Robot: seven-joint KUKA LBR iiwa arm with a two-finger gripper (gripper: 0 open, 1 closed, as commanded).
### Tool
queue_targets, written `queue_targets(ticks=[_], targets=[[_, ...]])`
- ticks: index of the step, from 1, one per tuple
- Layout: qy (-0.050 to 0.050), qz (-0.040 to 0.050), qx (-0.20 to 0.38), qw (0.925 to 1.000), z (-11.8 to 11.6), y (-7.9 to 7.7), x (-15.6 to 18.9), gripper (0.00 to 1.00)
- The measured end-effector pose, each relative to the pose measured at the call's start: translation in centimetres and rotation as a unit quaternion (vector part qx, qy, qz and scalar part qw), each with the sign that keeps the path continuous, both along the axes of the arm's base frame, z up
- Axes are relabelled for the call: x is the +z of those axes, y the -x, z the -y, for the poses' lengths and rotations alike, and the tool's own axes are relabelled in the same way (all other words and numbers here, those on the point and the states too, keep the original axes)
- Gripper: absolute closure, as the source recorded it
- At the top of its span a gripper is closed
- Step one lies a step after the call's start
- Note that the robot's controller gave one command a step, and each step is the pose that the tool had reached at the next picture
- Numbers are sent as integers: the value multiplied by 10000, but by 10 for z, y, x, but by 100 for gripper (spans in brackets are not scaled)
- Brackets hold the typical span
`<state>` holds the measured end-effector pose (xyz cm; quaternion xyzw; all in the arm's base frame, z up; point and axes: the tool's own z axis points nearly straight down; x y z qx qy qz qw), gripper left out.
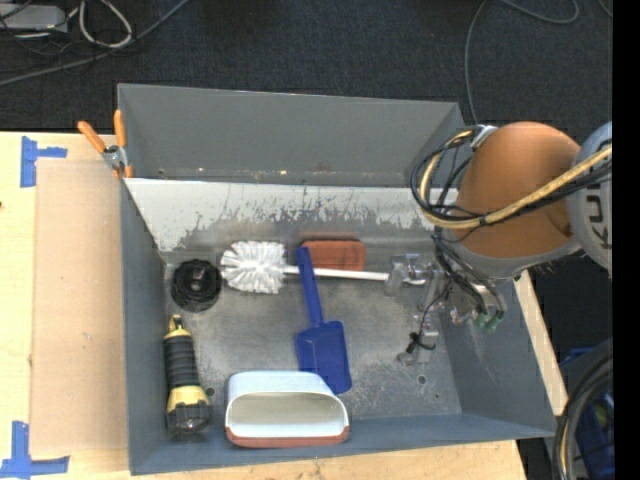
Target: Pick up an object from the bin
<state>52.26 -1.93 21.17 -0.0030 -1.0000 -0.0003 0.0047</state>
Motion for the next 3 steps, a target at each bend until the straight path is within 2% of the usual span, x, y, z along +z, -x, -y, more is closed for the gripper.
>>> queue_targets(ticks=[1, 2, 3], targets=[[2, 36, 3, 10000, 0, -2, 4, 0], [-2, 43, 712, 9975, -22, -19, -41, 0], [-13, 54, 2615, 9652, -57, -55, -57, 0]])
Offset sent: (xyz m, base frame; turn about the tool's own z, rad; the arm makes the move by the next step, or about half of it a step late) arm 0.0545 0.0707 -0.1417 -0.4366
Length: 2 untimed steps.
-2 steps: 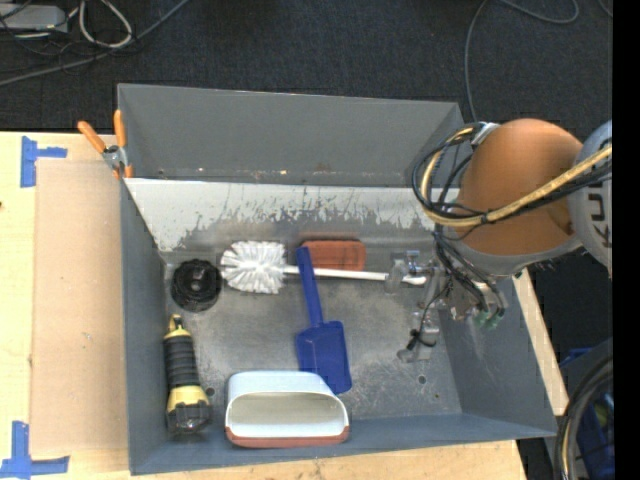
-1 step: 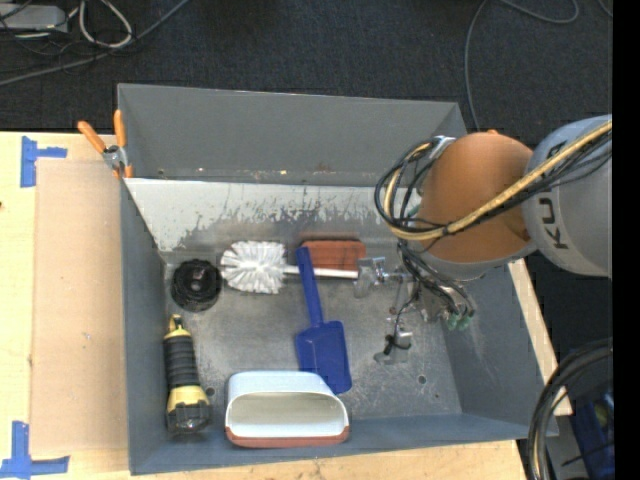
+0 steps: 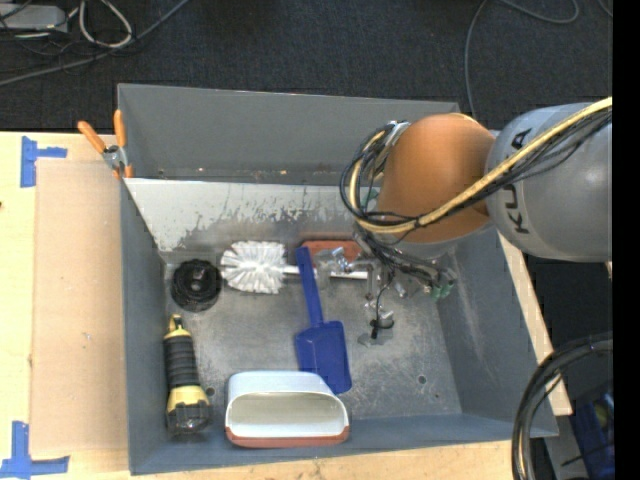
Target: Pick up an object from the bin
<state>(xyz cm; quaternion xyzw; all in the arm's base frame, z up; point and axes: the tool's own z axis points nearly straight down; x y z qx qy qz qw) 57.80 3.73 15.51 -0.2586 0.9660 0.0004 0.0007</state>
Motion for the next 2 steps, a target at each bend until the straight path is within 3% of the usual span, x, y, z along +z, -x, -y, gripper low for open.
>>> queue_targets(ticks=[1, 2], targets=[[-4, -18, -47, 10000, -95, -18, -10, 0], [6, -25, 1939, 9810, -69, -31, -60, 0]])
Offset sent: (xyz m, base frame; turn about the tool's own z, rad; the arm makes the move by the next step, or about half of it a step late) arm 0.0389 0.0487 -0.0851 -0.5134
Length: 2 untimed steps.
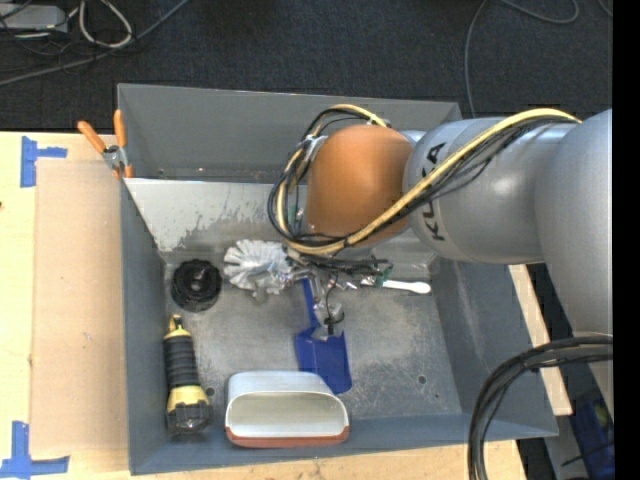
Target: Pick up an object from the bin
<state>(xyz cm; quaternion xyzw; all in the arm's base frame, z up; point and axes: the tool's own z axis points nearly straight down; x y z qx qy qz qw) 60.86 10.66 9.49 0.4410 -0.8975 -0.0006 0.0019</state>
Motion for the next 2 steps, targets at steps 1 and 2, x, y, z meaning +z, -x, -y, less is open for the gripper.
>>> queue_targets(ticks=[1, 2], targets=[[-26, -19, -2168, 9762, -42, -13, -24, 100], [-33, -19, -2167, 9762, -43, -13, -25, 100]])
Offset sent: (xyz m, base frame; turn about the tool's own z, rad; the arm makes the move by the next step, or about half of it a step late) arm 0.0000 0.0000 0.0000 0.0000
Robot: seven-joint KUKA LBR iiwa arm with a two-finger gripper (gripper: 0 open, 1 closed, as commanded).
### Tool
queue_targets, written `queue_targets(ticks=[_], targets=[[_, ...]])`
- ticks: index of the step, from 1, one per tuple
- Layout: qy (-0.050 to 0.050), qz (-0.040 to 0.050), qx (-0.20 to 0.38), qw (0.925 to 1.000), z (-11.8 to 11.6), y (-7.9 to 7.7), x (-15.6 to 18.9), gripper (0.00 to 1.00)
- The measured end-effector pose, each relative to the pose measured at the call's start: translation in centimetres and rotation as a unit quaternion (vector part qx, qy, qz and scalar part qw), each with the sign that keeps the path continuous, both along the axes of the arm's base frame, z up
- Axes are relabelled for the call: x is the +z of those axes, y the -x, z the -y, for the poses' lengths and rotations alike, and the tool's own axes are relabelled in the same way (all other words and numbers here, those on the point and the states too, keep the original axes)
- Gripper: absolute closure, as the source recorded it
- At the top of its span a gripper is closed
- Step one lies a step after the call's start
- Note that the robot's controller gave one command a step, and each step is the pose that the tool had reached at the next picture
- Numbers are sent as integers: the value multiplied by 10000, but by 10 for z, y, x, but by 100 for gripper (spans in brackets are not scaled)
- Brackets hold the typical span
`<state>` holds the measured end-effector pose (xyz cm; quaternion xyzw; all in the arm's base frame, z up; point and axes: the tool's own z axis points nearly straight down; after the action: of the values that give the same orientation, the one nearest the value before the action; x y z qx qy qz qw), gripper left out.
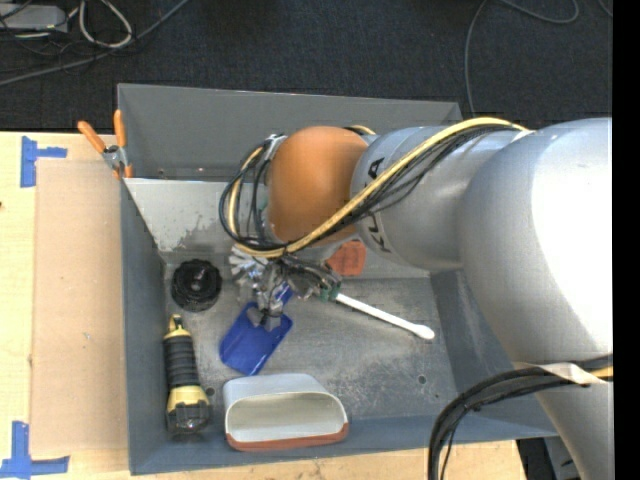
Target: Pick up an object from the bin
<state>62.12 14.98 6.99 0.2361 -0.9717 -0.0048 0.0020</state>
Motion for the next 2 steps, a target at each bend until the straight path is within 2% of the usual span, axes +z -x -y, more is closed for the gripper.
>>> queue_targets(ticks=[2], targets=[[1, -10, -2, 10000, 0, 1, 25, 100]])
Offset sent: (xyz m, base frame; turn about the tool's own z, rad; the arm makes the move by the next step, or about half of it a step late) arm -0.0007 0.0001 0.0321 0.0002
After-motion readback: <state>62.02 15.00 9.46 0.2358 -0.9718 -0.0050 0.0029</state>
